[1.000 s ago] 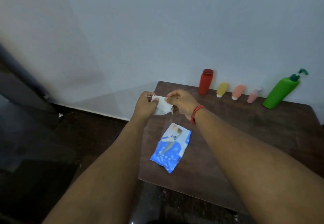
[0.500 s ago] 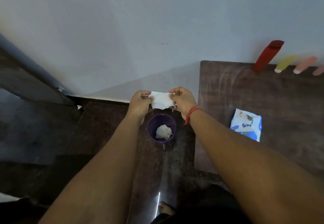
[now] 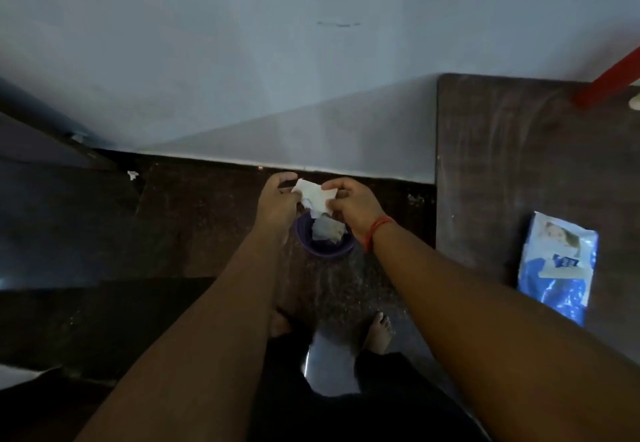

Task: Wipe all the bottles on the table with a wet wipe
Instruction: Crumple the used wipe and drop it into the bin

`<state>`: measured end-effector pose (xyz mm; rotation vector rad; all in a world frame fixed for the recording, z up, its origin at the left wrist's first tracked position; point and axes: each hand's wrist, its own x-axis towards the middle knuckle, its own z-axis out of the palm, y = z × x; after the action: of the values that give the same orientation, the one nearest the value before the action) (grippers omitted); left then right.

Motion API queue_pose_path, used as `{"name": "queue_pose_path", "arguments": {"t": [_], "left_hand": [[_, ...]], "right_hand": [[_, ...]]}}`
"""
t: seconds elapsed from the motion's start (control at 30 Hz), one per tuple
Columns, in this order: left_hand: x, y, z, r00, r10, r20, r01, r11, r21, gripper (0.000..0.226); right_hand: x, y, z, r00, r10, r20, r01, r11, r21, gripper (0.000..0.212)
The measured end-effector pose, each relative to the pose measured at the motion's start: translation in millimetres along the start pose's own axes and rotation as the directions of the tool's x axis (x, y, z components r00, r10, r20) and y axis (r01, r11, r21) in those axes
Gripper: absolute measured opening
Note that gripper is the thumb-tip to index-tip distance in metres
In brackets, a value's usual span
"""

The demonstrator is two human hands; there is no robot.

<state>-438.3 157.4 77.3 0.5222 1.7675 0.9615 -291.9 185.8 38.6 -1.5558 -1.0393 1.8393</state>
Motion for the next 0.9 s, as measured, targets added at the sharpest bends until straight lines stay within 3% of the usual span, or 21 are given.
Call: {"name": "queue_pose_path", "arguments": {"t": [0.1, 0.23, 0.4, 0.67, 0.8, 0.9], "left_hand": [[35.4, -5.4, -6.1, 0.995, 0.008, 0.104, -0.023, 0.988, 0.15, 0.04], [98.4, -22.7, -6.0, 0.954, -0.033, 0.298, -0.071, 0.942, 0.329, 0.04], [181.8, -68.7, 6.4, 0.909, -0.117, 0.4, -0.075, 0.898, 0.433, 0.044], [319.5, -213.9, 46.8, 0.893, -0.255, 0.37, -0.003, 0.82, 0.572, 0.022], [375.3, -274.0, 70.0, 0.869, -0.344, 0.355, 0.101, 0.826, 0.555, 0.024], [399.7, -304.8, 81.3, 0.893, -0.325, 0.31, 0.029, 0.731, 0.682, 0.024]], "right_hand": [[27.9, 22.2, 7.5, 0.994, 0.081, -0.068, -0.087, 0.991, -0.097, 0.048], [76.3, 49.9, 24.3, 0.951, 0.149, -0.272, -0.167, 0.985, -0.043, 0.043], [141.0, 95.4, 41.7, 0.928, 0.206, -0.309, -0.218, 0.976, -0.004, 0.027], [270.2, 229.4, 23.6, 0.909, 0.197, -0.368, -0.264, 0.954, -0.141, 0.043], [318.8, 284.0, 15.9, 0.884, 0.225, -0.41, -0.312, 0.937, -0.158, 0.042], [337.3, 313.2, 10.1, 0.875, 0.223, -0.429, -0.352, 0.903, -0.248, 0.038]]}}
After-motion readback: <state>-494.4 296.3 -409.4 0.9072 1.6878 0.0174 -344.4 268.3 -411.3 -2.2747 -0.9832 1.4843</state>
